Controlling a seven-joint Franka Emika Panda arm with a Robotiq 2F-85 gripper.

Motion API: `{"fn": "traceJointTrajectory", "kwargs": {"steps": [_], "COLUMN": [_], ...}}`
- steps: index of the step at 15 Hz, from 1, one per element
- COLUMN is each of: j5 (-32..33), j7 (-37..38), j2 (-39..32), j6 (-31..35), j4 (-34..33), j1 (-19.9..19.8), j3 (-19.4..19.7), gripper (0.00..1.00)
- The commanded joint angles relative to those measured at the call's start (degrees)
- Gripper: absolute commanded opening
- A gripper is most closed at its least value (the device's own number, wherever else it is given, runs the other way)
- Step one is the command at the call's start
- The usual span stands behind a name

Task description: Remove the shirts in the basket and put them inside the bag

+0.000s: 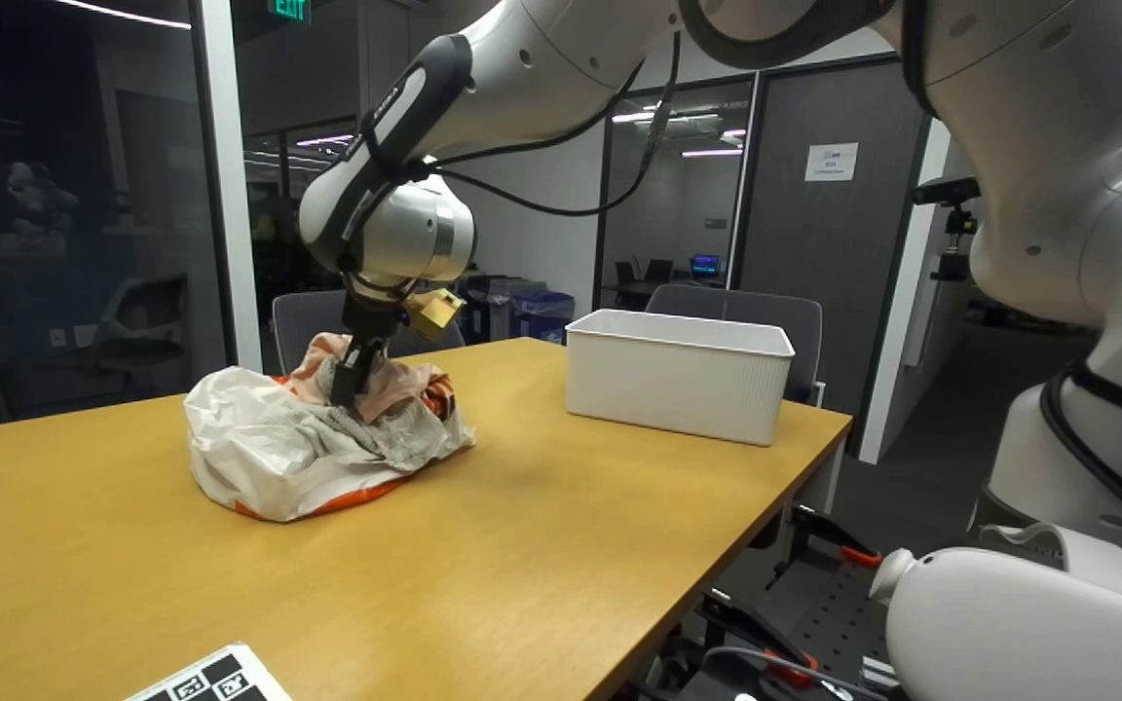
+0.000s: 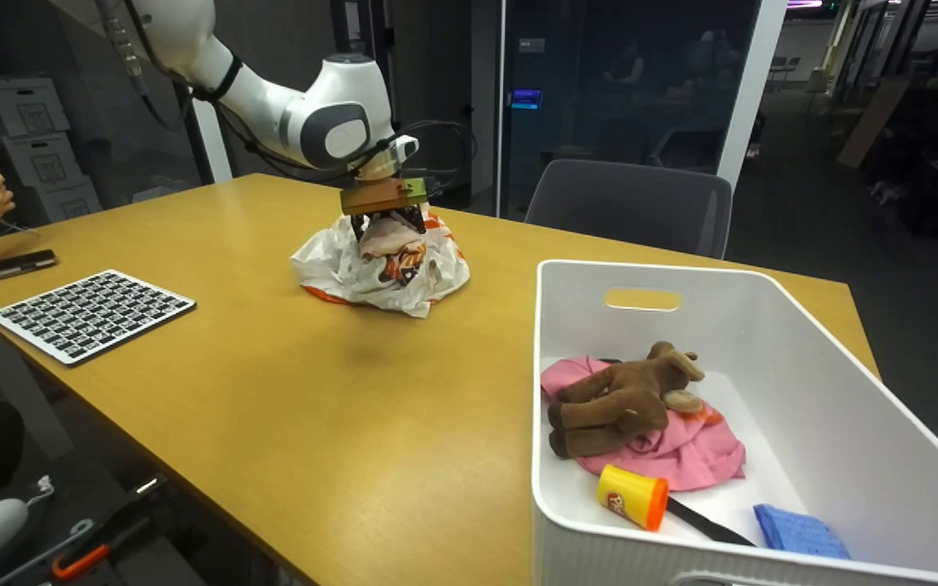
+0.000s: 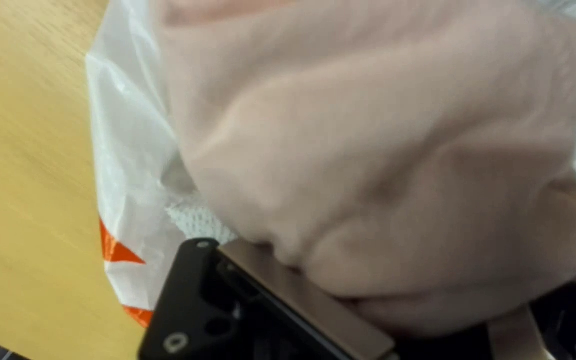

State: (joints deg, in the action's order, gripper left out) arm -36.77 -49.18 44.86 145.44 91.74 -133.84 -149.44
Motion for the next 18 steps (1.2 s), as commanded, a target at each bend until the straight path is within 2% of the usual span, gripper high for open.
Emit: {"fn": "traceJointTrajectory", "kwargs": {"steps": [1, 5, 6, 7, 11, 15, 16, 18], "j5": [-4.60, -5.11, -5.19, -5.06, -4.25, -4.67, -4.88, -4.90], "j7": [-2.20, -1.49, -1.21, -1.07, 1.30, 3.63, 3.51, 3.57], "j2": [5.26, 7.75, 8.14, 8.41, 7.77, 3.88, 3.07, 1.34], "j6": [-3.92, -6.25, -7.16, -7.94, -11.76, -17.98, -18.85, -19.38], "j4": [-6.36, -9.12, -9.66, -10.09, -9.99, -7.64, -7.12, -5.56], "j1": [-2.72, -4.19, -4.44, -4.61, -3.59, -1.85, -1.32, 0.50], "j3": [0.01, 0.03, 0.03, 0.03, 1.69, 3.75, 4.27, 5.85], "gripper": [0.02, 0.02, 0.32, 0.32, 0.62, 0.94, 0.99, 1.00]}}
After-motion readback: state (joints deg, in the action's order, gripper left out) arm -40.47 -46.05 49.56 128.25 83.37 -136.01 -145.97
